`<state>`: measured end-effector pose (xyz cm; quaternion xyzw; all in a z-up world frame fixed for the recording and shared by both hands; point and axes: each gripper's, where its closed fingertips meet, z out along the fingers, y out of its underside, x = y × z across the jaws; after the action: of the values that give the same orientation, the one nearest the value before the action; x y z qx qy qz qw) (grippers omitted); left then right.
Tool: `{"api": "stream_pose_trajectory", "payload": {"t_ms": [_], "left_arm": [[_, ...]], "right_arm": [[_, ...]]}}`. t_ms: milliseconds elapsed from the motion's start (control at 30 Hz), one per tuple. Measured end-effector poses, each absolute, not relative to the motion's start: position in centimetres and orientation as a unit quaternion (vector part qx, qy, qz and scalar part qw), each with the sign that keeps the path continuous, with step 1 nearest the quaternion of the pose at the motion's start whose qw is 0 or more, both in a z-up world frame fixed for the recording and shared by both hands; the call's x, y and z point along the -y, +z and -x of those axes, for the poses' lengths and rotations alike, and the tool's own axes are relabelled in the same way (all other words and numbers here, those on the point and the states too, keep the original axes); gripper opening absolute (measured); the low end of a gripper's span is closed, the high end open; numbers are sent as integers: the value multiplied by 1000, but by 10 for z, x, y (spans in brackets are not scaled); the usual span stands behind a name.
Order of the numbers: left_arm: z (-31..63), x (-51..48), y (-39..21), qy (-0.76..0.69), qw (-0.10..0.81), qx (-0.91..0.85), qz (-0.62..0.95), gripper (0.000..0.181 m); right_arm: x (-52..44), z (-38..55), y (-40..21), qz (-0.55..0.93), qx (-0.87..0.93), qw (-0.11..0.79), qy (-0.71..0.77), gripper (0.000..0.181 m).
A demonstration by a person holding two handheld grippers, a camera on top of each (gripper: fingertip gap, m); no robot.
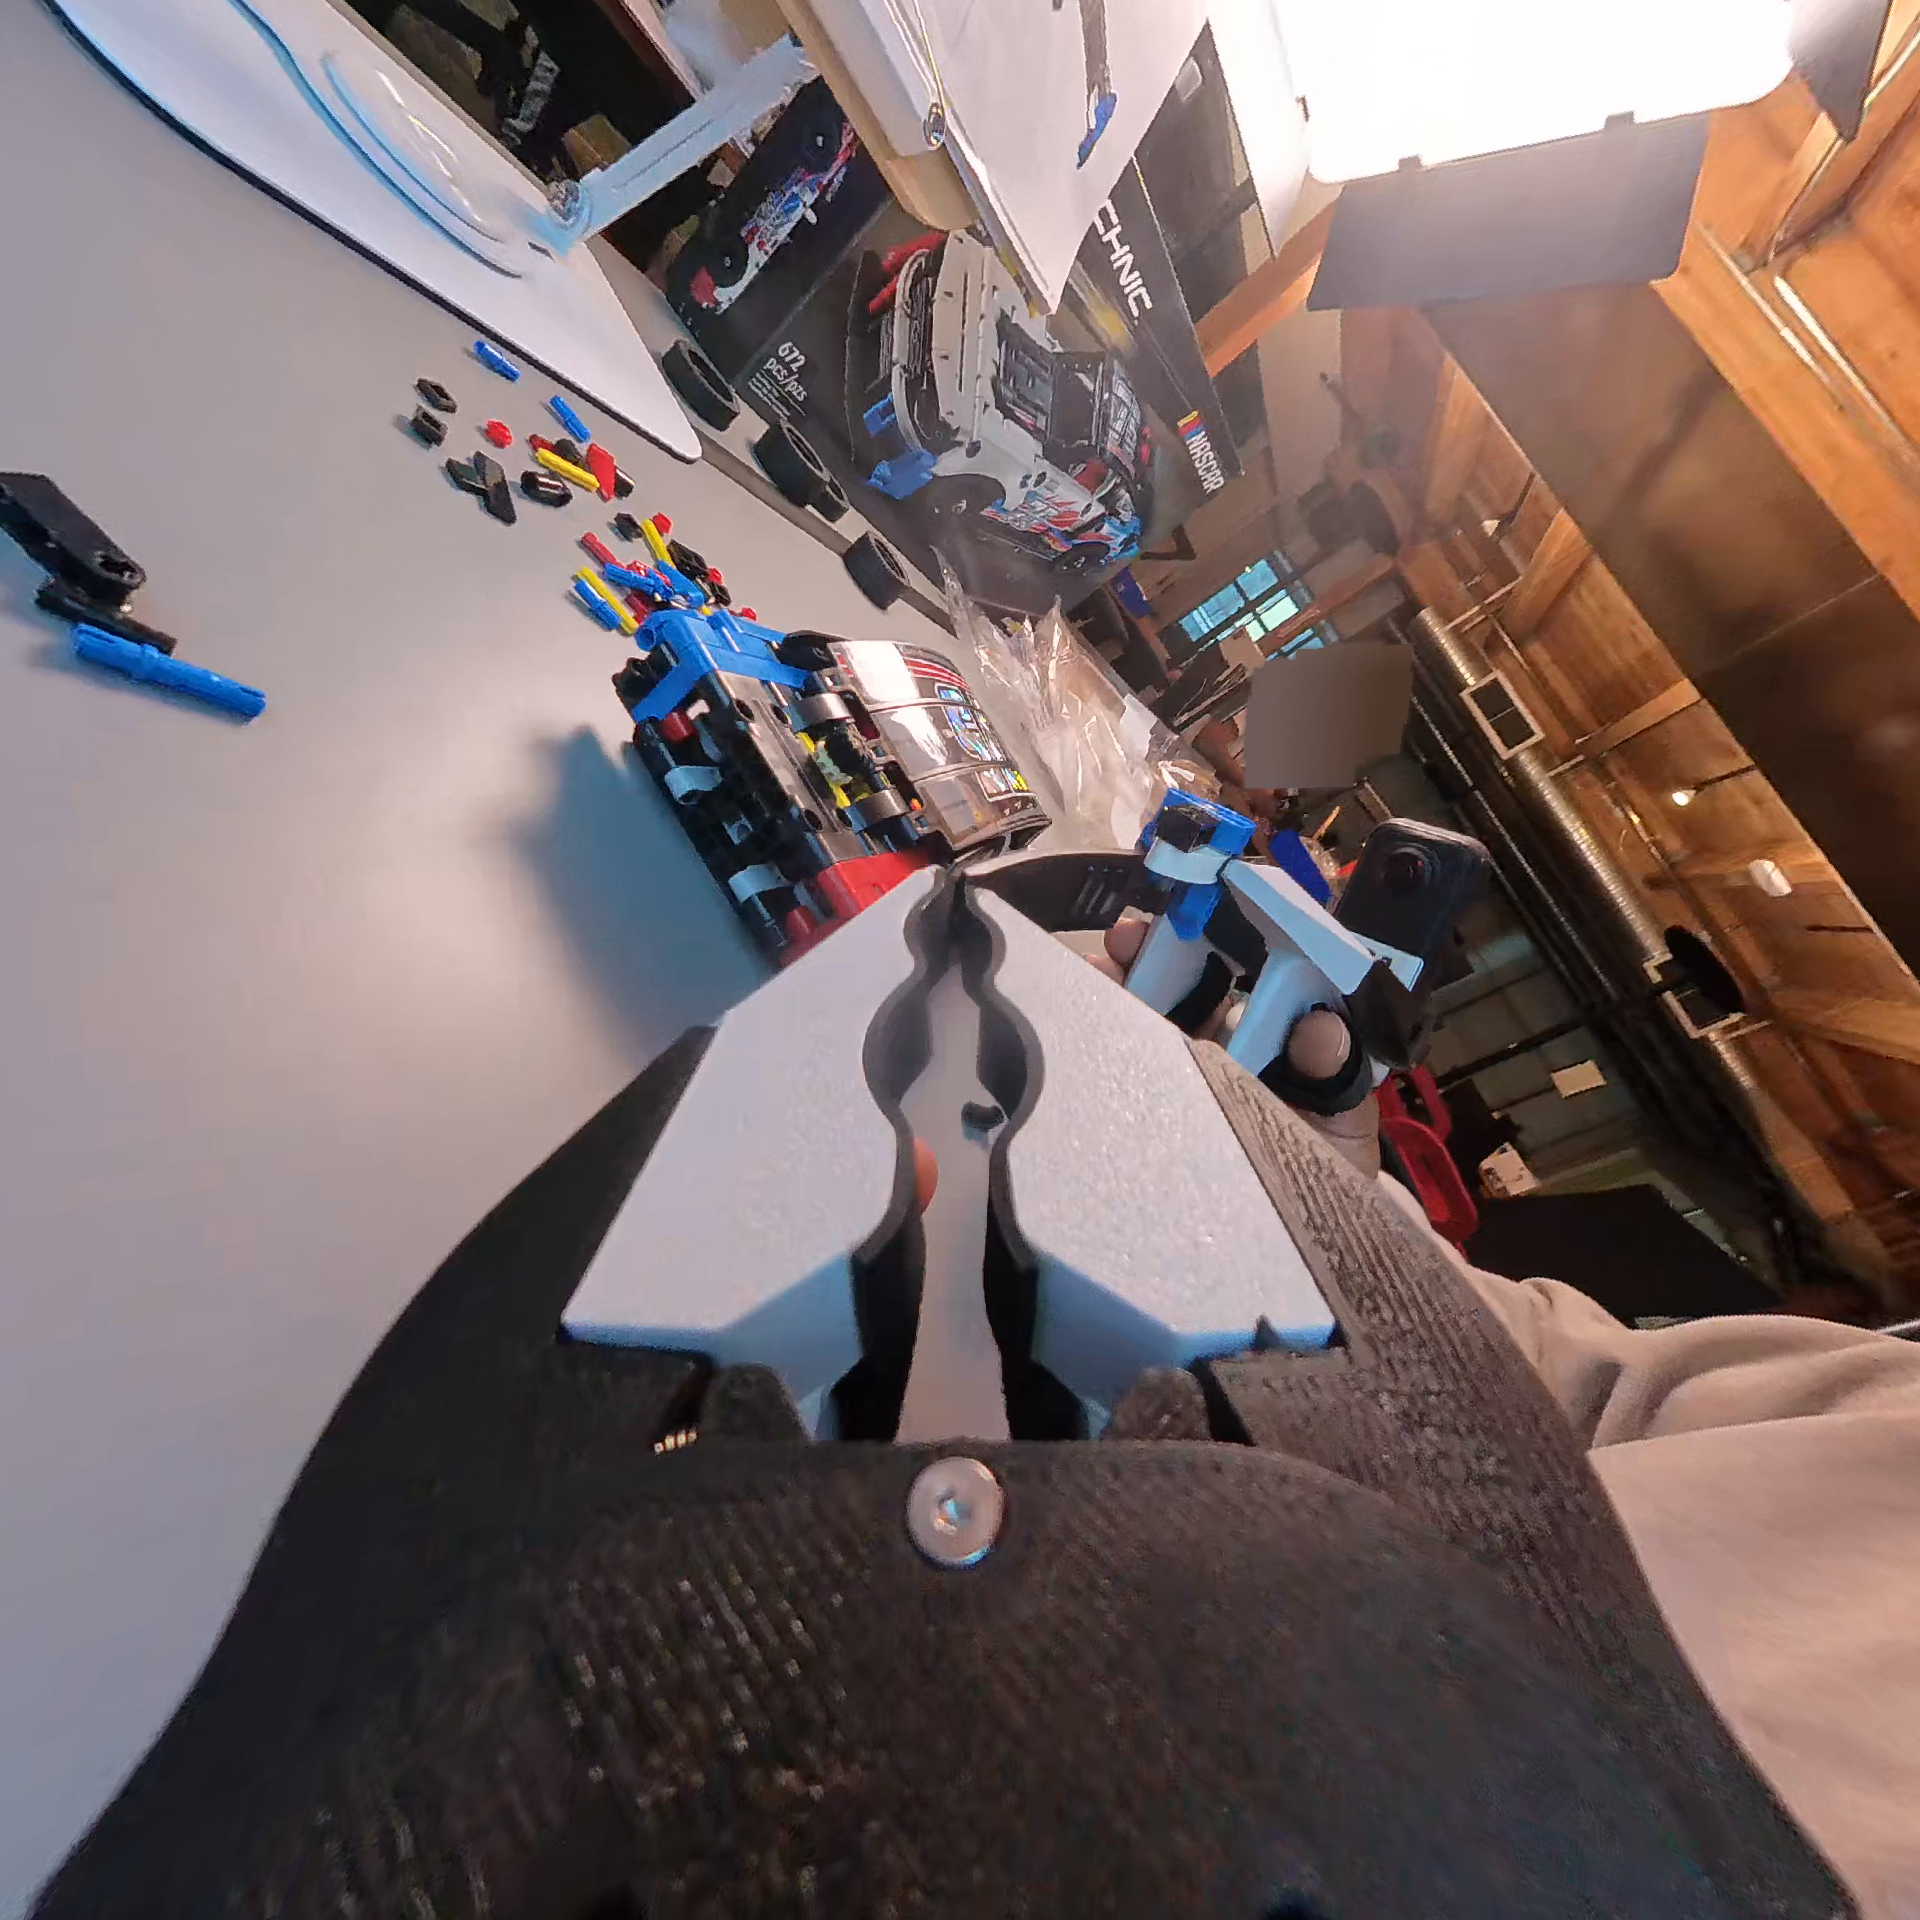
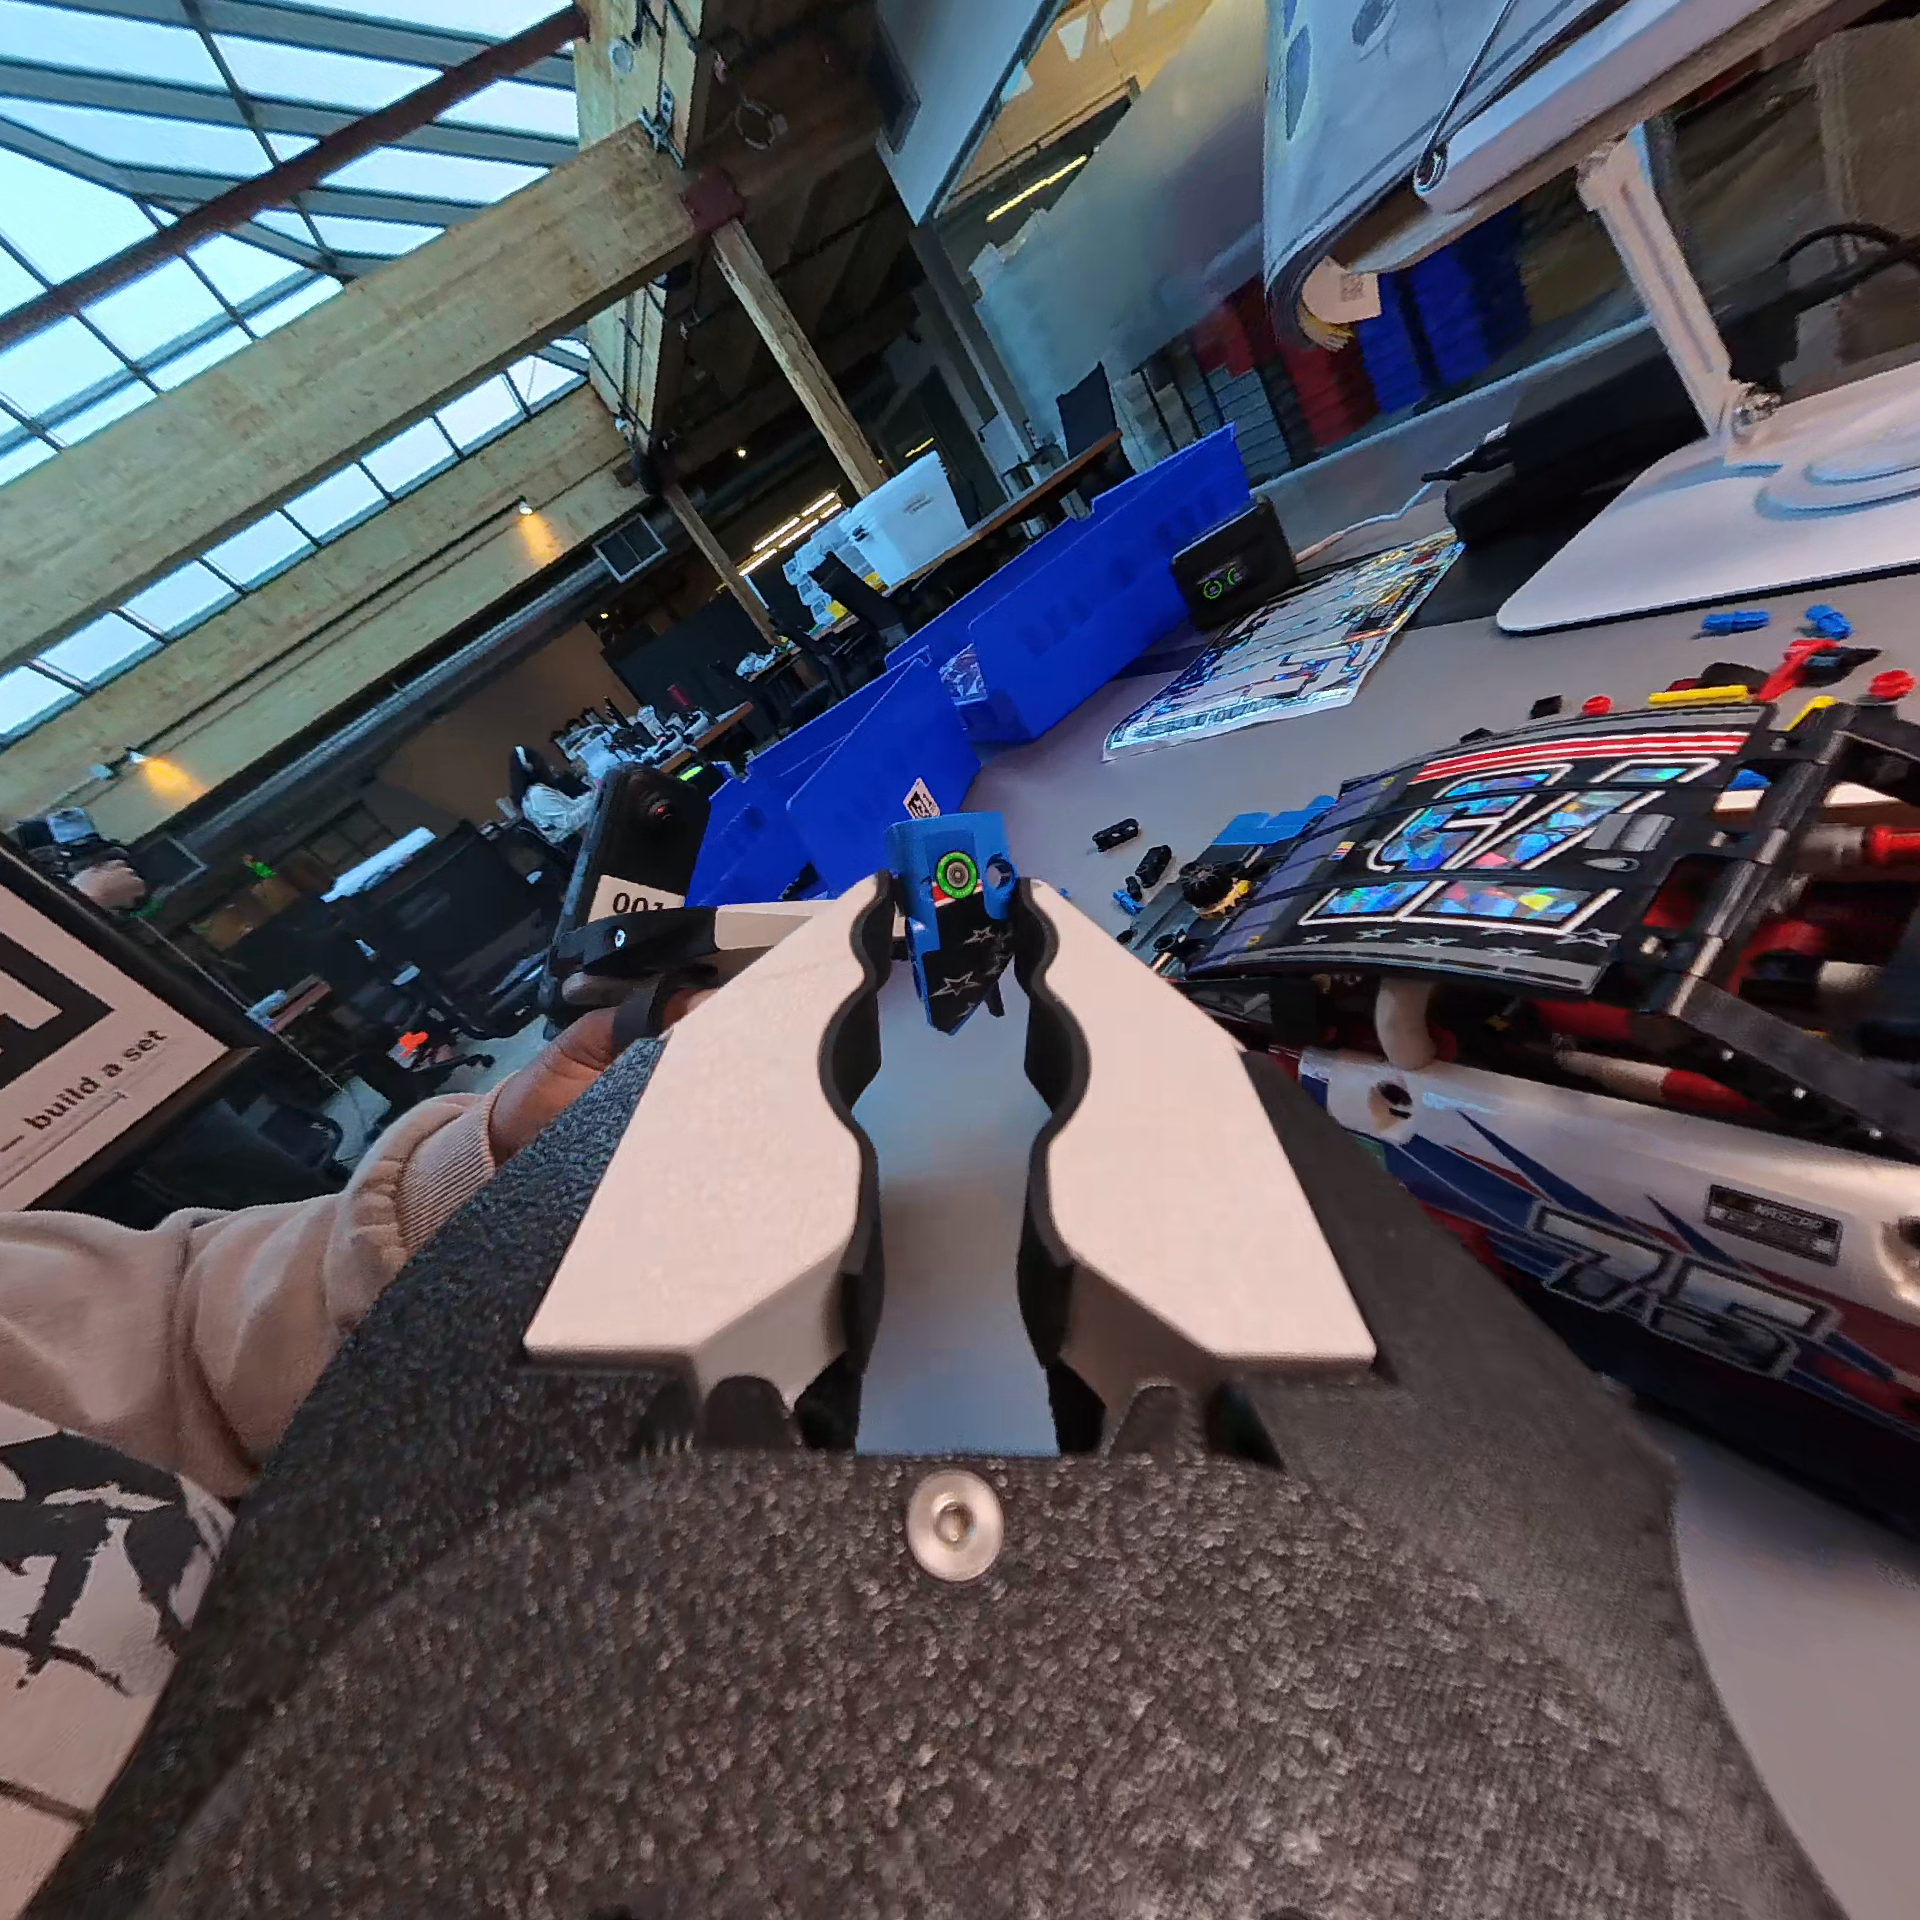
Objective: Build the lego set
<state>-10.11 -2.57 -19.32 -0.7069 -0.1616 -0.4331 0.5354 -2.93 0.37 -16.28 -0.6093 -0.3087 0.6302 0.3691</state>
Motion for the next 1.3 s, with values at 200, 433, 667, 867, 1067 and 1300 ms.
{"api": "stream_pose_trajectory", "payload": {"t_ms": [200,433,667,867,1067,1300], "left_arm": [[104,28,-185,-464,540,171,681,0],[100,35,-165,-465,578,124,659,0],[89,40,-153,-451,605,66,653,0],[77,48,-141,-474,617,22,628,0],[65,59,-131,-461,638,-59,614,0],[50,62,-135,-273,667,-215,659,38]], "right_arm": [[-2,30,-168,610,350,394,592,21],[1,28,-161,596,350,371,620,24],[16,28,-162,589,379,335,630,33],[28,26,-157,560,415,336,633,27],[32,18,-142,504,453,397,619,26],[39,11,-141,474,478,400,622,26]]}}
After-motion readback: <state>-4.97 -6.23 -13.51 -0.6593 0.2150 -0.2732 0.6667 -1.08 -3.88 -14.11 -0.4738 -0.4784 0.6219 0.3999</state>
